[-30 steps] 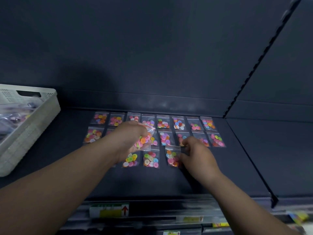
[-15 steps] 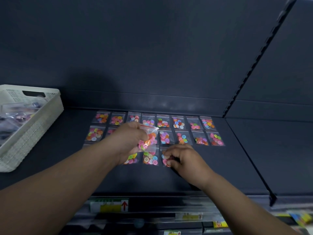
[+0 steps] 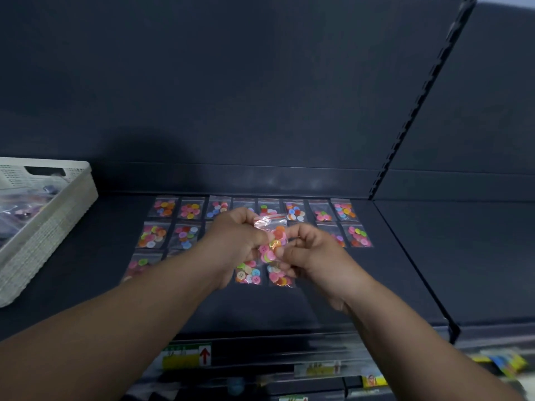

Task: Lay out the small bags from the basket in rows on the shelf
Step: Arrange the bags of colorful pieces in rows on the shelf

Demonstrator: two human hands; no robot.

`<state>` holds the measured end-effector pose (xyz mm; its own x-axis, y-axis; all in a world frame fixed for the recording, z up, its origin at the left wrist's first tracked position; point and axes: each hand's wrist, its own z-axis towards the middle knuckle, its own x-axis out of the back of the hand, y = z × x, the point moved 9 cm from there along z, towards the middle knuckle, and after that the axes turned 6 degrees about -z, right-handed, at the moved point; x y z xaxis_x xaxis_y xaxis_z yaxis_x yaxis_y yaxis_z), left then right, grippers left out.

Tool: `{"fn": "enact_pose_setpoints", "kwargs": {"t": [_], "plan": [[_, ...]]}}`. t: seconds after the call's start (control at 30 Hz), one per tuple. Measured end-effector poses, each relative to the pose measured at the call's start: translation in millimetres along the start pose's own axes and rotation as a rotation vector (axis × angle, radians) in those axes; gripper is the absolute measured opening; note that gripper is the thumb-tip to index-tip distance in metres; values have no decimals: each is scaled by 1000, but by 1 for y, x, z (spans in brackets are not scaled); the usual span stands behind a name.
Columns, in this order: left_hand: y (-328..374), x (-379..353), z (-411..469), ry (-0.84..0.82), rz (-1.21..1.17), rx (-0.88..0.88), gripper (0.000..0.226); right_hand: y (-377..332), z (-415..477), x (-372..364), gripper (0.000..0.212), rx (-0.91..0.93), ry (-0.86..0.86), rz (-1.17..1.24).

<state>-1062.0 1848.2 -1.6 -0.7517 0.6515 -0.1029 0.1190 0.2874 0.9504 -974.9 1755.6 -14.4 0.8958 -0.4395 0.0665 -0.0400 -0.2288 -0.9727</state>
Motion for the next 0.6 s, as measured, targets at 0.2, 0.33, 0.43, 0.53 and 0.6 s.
{"fn": "enact_pose_setpoints", "kwargs": {"t": [0.2,0.33,0.43,0.53,0.6], "plan": [[-2,-18,5,-73,219,-79,19,13,-4,42,18,-84,125,-3],[-10,-28,6,-163,678,-241,20,35,-6,74,14,-181,254,-139],[-19,-37,3,-209,1001,-390,22,48,-5,87,13,-213,295,-522],[-27,-45,2,-273,1184,-514,24,41,-9,89,24,-155,338,-1024],[-32,-48,1,-303,1251,-566,24,27,-13,87,18,-26,416,-1166]]}}
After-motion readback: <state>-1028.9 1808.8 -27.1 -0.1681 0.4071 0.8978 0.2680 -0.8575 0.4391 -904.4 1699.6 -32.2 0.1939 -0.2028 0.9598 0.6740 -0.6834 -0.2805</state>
